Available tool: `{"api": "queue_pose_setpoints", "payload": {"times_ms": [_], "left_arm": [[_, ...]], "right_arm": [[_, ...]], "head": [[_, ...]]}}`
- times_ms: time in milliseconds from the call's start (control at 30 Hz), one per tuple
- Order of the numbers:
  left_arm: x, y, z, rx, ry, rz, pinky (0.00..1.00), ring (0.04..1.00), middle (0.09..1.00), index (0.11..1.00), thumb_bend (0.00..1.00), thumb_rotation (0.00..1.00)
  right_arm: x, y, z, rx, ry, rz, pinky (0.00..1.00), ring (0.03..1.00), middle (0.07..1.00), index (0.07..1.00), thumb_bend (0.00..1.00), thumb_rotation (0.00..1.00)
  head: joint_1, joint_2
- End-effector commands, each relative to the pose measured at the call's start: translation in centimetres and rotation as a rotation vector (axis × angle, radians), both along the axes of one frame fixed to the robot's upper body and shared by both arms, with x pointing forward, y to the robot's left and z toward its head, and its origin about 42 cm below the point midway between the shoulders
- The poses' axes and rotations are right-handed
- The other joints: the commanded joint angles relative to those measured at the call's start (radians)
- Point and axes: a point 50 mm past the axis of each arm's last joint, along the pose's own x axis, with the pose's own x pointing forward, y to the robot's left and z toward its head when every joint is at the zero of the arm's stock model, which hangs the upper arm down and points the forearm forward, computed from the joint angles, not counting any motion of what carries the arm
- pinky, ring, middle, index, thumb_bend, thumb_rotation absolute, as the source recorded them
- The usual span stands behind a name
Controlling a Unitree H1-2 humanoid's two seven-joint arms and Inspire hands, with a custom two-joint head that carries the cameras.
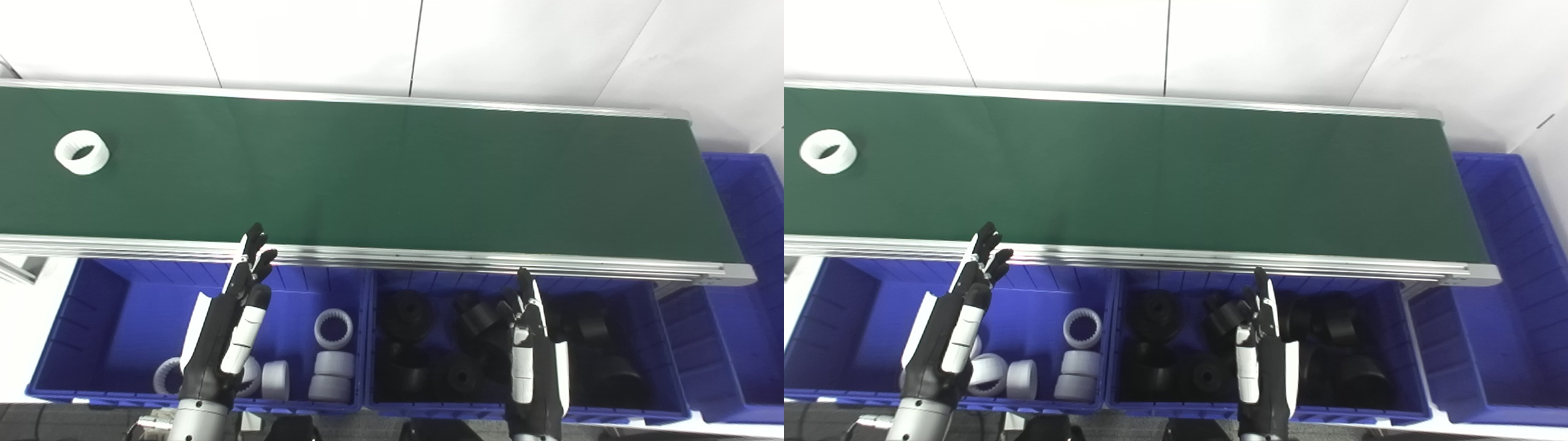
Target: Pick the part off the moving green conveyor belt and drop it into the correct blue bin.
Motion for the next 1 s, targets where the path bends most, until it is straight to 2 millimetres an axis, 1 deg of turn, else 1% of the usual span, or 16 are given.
{"api": "queue_pose_setpoints", "payload": {"times_ms": [0, 233, 467, 567, 733, 833, 900, 933, 967], "left_arm": [[-0.02, -0.21, 0.75, -0.017, -0.036, 0.007, 0.95, 0.952, 1.0, 1.0, 0.54, 0.99], [-0.04, -0.26, 0.57, -0.011, -0.034, 0.007, 0.93, 0.94, 1.0, 1.0, 0.52, 0.99], [-0.07, -0.33, 0.6, -0.014, -0.021, 0.006, 0.94, 0.945, 1.0, 1.0, 0.54, 0.97], [-0.12, -0.35, 0.61, -0.008, -0.02, 0.012, 0.92, 0.938, 1.0, 1.0, 0.57, 0.97], [-0.1, -0.39, 0.6, -0.003, -0.034, 0.013, 0.91, 0.928, 0.992, 1.0, 0.56, 0.98], [-0.06, -0.44, 0.61, -0.012, -0.029, 0.01, 0.93, 0.933, 0.993, 1.0, 0.56, 0.97], [-0.08, -0.45, 0.47, -0.003, -0.03, 0.011, 0.92, 0.928, 0.989, 1.0, 0.56, 0.97], [-0.09, -0.54, 0.35, -0.004, -0.029, 0.012, 0.92, 0.925, 0.985, 1.0, 0.56, 0.97], [-0.1, -0.62, 0.24, -0.004, -0.028, 0.012, 0.92, 0.925, 0.981, 1.0, 0.57, 0.97]], "right_arm": [[0.12, 0.64, 0.87, 0.018, -0.047, 0.005, 0.9, 0.939, 0.981, 0.962, 0.73, 1.0], [0.02, 0.46, 0.79, 0.024, -0.044, 0.014, 0.89, 0.936, 0.983, 0.965, 0.74, 1.0], [0.01, 0.28, 0.77, 0.019, -0.043, 0.019, 0.89, 0.931, 0.986, 0.964, 0.74, 1.0], [0.01, 0.28, 0.76, 0.019, -0.044, 0.015, 0.88, 0.93, 0.983, 0.967, 0.73, 1.0], [-0.01, 0.25, 0.73, 0.022, -0.042, 0.021, 0.88, 0.929, 0.985, 0.967, 0.73, 1.0], [-0.02, 0.19, 0.67, 0.025, -0.042, 0.025, 0.89, 0.935, 0.99, 0.968, 0.74, 1.0], [-0.06, 0.17, 0.57, 0.024, -0.042, 0.022, 0.89, 0.934, 0.99, 0.969, 0.75, 1.0], [-0.11, 0.13, 0.48, 0.026, -0.045, 0.02, 0.88, 0.933, 0.989, 0.972, 0.74, 1.0], [-0.14, 0.1, 0.39, 0.026, -0.047, 0.02, 0.88, 0.932, 0.989, 0.975, 0.74, 1.0]], "head": [[0.001, 0.0], [0.01, -0.008], [0.013, -0.01], [0.013, -0.01], [0.012, -0.01], [0.012, -0.01], [0.017, -0.017], [0.036, -0.035], [0.04, -0.038]]}}
